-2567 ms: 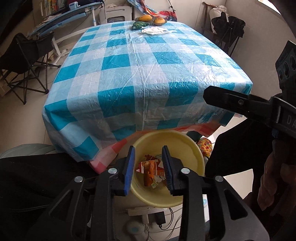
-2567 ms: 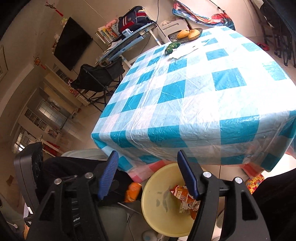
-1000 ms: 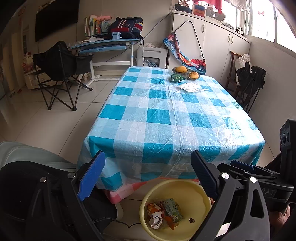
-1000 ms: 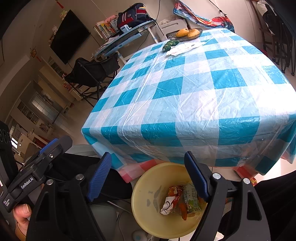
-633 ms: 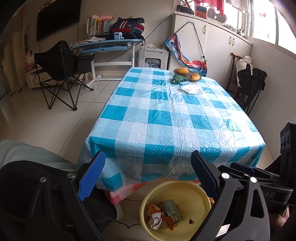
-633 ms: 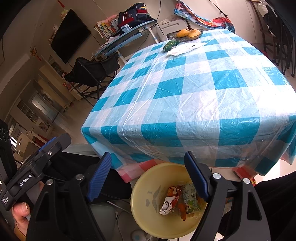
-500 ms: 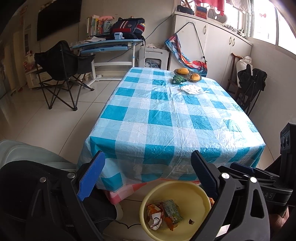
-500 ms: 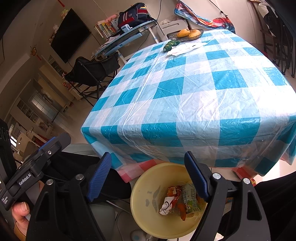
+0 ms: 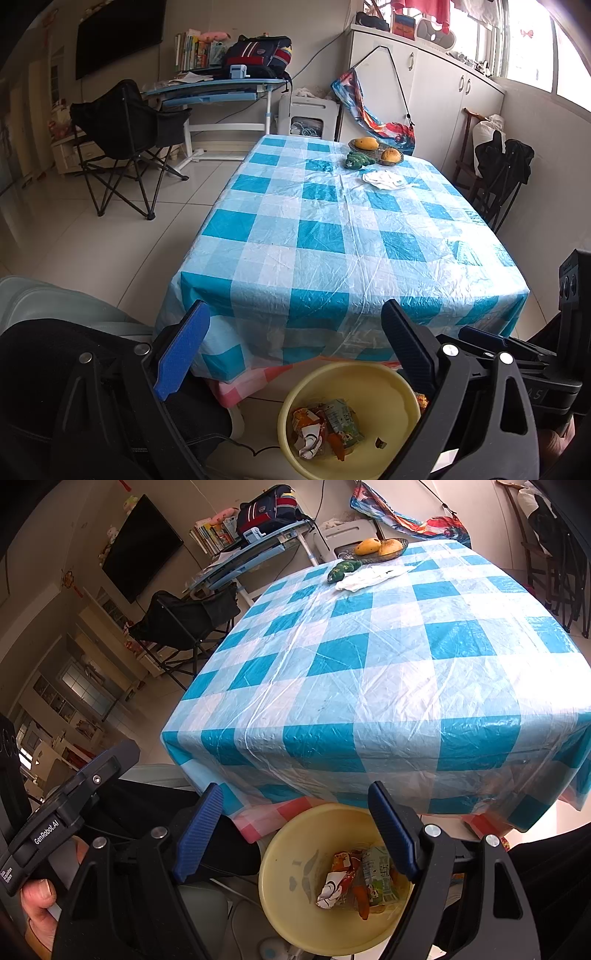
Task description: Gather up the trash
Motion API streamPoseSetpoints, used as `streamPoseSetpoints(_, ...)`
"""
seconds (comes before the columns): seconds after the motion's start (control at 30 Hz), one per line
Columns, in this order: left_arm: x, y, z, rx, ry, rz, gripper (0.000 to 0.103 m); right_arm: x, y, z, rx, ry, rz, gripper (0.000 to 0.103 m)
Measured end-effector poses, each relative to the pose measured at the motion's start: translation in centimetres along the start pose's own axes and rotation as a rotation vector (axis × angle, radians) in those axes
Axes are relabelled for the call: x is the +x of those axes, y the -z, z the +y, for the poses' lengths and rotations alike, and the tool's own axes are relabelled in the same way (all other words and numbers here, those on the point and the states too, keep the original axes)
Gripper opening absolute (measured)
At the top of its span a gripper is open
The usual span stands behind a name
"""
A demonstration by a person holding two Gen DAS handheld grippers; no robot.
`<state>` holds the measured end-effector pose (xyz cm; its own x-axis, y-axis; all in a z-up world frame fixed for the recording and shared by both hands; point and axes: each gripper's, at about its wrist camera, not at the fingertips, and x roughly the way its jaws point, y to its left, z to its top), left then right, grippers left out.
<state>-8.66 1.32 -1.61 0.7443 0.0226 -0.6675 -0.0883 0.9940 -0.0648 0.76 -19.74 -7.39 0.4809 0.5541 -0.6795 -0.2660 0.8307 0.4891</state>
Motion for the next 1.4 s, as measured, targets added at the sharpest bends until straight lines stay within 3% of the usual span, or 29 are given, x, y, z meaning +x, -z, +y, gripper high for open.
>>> streamPoseSetpoints(1.4,0.03,0.08,0.09,-0.002,0.002,-0.001,0.091,0.07,-0.03,-0.54,-0.026,0.019,0.013,0.080)
